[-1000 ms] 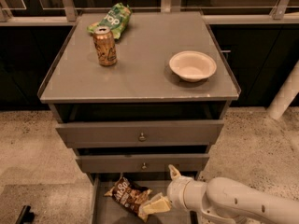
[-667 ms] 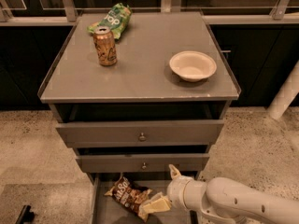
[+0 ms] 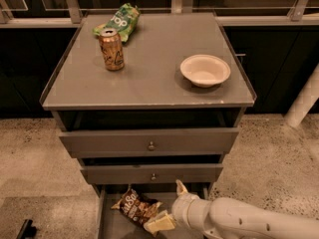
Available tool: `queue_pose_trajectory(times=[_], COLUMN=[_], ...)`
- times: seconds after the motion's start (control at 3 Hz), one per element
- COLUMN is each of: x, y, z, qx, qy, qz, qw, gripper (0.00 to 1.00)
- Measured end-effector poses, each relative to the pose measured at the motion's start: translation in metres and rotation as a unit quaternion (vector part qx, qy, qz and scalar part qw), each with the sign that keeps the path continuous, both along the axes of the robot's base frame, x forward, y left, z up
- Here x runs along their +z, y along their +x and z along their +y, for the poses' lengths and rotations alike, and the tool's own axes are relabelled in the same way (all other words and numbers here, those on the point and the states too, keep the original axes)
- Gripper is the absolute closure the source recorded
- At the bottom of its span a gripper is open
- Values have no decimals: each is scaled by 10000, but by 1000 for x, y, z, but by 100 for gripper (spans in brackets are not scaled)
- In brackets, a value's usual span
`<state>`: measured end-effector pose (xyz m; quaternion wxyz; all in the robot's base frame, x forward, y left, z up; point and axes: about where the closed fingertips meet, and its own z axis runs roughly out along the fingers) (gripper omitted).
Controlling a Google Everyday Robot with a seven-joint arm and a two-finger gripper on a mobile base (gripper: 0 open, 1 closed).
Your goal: Pick brown chip bag from bottom drawer and place on counter
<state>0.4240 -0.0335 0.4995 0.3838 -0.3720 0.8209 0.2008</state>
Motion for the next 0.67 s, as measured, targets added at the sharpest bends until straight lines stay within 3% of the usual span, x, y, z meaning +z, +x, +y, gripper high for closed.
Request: queue_pose_trajectory(times=[0.33, 0.67], x=[-35, -69], y=[6, 10], z=[24, 43], qx=[86, 120], qy=[115, 207], qz=[-116, -49], qw=[9998, 9997], gripper=[0, 0])
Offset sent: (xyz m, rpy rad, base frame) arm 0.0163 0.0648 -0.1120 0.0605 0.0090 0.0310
